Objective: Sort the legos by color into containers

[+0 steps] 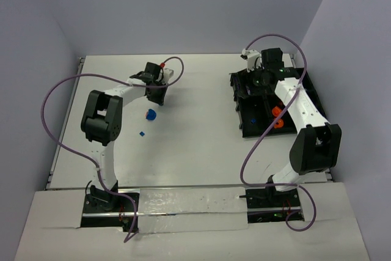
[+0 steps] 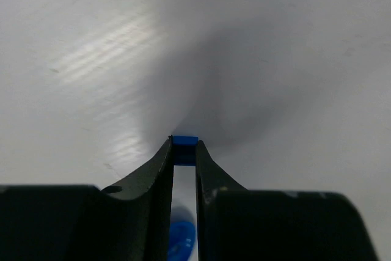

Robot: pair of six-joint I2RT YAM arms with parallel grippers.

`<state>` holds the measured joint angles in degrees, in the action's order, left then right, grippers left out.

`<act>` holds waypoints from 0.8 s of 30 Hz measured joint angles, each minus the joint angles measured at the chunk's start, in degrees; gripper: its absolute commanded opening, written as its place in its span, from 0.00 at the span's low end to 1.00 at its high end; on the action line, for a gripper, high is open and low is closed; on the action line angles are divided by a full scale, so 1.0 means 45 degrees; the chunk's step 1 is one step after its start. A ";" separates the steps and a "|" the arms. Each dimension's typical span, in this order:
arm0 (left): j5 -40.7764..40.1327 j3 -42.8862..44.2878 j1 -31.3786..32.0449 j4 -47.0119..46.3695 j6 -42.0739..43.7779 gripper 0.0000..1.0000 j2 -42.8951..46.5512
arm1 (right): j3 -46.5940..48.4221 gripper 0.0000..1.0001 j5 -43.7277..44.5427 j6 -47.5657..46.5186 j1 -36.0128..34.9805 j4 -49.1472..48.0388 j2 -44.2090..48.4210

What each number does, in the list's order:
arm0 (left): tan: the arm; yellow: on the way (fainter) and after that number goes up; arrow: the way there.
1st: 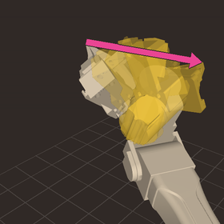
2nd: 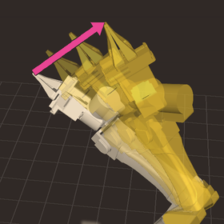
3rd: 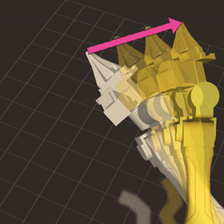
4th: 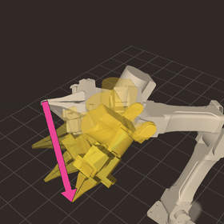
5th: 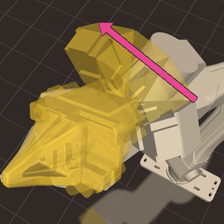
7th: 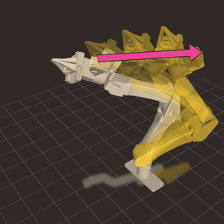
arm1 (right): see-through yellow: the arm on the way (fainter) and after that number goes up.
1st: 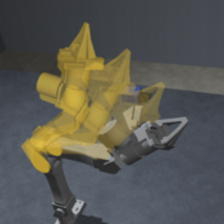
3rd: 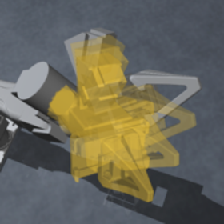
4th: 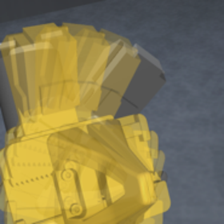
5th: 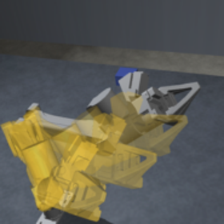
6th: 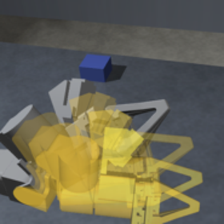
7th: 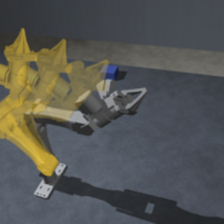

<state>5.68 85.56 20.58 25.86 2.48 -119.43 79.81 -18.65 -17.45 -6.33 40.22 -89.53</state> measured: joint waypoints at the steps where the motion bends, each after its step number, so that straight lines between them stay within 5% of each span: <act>1: 0.0703 -0.0027 -0.0043 0.0141 -0.0271 0.04 0.0105 | 0.0027 0.84 -0.0114 0.0042 -0.0163 -0.0054 0.0012; 7: 0.5720 -0.0934 -0.0425 -0.0605 -0.3199 0.04 0.2484 | 0.0222 0.91 -0.1034 0.0393 -0.1838 -0.0706 0.0173; 14: 1.0974 -0.3746 -0.0656 -0.6646 -0.9685 0.04 0.5797 | 0.0997 0.93 -0.2512 0.0777 -0.3856 -0.1863 0.0226; 19: 1.2609 -0.5928 -0.0874 -1.1679 -1.4921 0.02 0.5749 | 0.1150 0.89 -0.3392 0.0768 -0.4753 -0.2443 0.0432; 24: 1.3104 -0.6296 -0.0995 -1.3891 -1.7520 0.01 0.5569 | 0.1561 0.84 -0.3726 0.0686 -0.5318 -0.2462 0.0435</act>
<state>64.65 57.23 16.10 -36.65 -76.36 -94.36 86.83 -35.42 -14.36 -30.26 29.14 -87.57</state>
